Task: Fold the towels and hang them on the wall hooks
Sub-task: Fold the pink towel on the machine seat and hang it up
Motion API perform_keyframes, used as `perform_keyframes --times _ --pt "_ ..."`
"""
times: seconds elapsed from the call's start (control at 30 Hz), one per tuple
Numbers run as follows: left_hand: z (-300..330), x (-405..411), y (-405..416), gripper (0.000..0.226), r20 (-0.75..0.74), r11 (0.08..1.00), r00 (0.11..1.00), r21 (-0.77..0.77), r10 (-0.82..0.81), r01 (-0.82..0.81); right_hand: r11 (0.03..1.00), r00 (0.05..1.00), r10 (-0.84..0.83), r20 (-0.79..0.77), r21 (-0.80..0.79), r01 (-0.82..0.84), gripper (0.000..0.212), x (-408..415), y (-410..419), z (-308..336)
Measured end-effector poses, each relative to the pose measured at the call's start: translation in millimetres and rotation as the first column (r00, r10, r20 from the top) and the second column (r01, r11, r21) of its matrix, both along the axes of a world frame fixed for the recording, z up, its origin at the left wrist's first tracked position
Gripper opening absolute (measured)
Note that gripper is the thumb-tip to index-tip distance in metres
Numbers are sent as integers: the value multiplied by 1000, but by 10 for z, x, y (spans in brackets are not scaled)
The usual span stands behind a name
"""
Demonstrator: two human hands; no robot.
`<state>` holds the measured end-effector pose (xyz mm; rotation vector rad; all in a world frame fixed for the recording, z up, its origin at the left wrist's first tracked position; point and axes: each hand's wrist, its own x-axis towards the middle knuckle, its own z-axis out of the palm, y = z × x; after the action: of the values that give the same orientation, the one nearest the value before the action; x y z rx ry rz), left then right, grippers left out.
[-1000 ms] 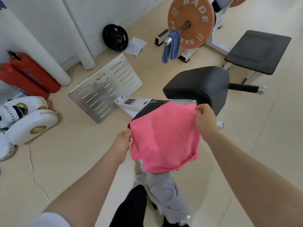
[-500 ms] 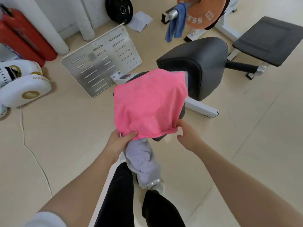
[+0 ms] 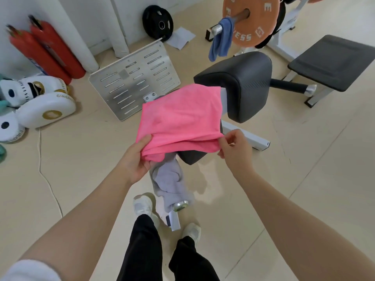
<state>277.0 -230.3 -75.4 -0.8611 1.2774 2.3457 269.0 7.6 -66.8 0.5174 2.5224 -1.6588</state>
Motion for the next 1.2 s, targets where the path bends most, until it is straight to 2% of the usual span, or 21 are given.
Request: perform_keyframes --times 0.07,0.17,0.3,0.4,0.47,0.6,0.7,0.77,0.83,0.97,1.2 --pt "116 8 4 23 18 996 997 50 72 -73 994 998 -19 59 -106 26 17 -10 -28 123" --pt "211 17 -56 30 68 981 984 93 163 -169 948 977 70 202 -317 -3 12 -21 -43 217" --pt "197 83 -160 22 167 993 980 28 111 -117 834 948 192 253 -551 -22 20 7 61 233" --pt "195 141 -180 13 227 998 972 25 56 -63 775 943 163 289 -629 58 24 64 159 251" --pt "217 186 -167 8 276 999 961 52 -29 15 812 949 41 312 -564 151 25 95 185 247" --pt "189 267 -145 5 328 987 931 26 -159 159 945 953 -148 265 -246 215 26 151 206 171" --pt "137 298 -138 8 283 978 948 -105 -144 180 989 968 -141 210 -12 147 24 187 252 122" --pt "118 334 -137 4 242 976 965 -160 -104 145 994 970 -97 222 70 83 19 204 281 128" --pt "106 372 -141 2 218 981 973 -156 -79 114 994 965 -89 247 78 72 18 204 302 143" --pt "65 411 -168 4 210 992 977 -123 14 12 989 957 -147 252 66 135 30 212 342 175" --pt "31 433 -40 19 129 922 968 -352 217 -160 977 952 -195 237 -40 210 25 331 287 211"
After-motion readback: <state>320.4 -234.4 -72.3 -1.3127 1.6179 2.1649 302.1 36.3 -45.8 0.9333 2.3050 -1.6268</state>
